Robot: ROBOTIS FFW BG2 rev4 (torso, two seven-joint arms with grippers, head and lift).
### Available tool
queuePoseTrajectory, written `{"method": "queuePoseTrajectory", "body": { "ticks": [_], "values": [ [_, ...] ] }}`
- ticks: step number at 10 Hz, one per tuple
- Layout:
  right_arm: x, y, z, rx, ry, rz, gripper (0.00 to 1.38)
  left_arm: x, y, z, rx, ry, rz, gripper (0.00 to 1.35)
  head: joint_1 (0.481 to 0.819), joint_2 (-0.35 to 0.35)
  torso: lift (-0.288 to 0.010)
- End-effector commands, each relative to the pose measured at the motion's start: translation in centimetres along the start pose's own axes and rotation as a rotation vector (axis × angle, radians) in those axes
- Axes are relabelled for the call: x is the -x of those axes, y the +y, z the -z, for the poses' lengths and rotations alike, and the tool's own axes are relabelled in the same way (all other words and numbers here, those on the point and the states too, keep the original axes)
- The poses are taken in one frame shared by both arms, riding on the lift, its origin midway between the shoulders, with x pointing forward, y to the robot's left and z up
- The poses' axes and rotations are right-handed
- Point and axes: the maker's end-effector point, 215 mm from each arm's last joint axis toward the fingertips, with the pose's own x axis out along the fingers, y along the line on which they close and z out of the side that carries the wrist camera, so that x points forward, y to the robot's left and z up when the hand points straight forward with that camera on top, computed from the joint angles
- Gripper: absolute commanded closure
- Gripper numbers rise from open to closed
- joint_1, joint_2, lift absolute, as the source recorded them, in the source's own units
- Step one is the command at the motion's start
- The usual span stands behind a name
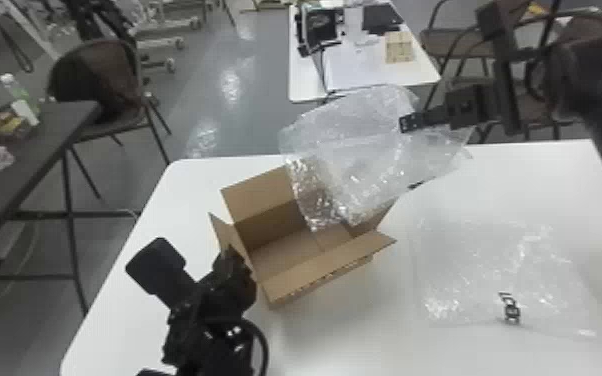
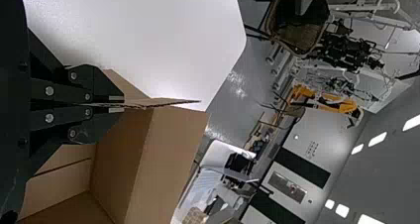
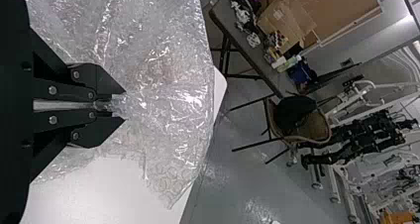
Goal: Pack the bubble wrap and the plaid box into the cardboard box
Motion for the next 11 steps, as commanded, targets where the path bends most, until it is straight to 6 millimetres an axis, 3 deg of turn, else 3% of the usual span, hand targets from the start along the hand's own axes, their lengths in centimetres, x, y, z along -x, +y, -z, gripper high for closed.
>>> {"method": "queuePoseTrajectory", "body": {
  "ticks": [1, 7, 11],
  "values": [
    [-1.2, 0.0, 0.7, -0.005, 0.019, -0.013, 1.11, 0.0, -0.1, 0.0, -0.001, 0.001, 0.003, 1.21, 0.680, 0.232, -0.102],
    [-3.7, -1.4, 3.6, -0.024, 0.040, -0.062, 1.11, -0.5, -1.3, 0.1, -0.009, 0.007, 0.025, 1.21, 0.695, 0.240, -0.102],
    [-4.8, -0.2, 3.7, -0.040, 0.017, -0.119, 1.11, -0.7, -2.4, 0.4, -0.011, 0.018, 0.044, 1.21, 0.695, 0.240, -0.102]
  ]
}}
